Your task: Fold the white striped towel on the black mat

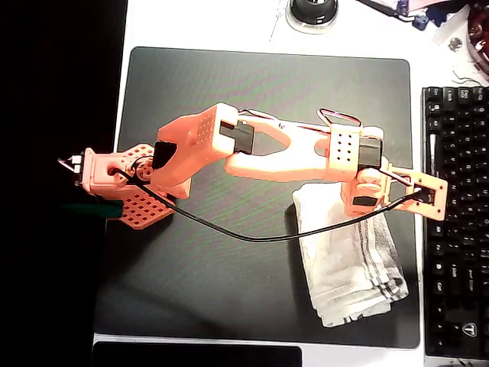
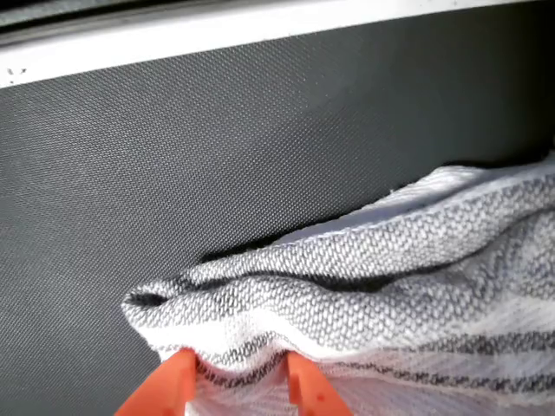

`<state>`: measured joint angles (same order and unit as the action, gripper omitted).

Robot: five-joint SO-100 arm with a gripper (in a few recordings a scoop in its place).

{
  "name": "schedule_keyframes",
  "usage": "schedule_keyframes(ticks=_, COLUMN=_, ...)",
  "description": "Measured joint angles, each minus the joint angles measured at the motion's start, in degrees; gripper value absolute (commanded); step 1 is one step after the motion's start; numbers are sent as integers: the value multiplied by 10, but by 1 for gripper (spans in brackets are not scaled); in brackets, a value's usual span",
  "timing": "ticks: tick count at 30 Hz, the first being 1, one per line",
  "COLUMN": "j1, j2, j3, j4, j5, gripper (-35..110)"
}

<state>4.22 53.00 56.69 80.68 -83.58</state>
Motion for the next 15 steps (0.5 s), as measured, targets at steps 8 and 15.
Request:
schedule_keyframes(ticks=8, j1=30, j2=50, j3=-76, j4=83, j5=-19, gripper=14)
schedule_keyframes(ticks=15, j1=131, j2=59, j3=-151, j4=99, j5=-54, gripper=15)
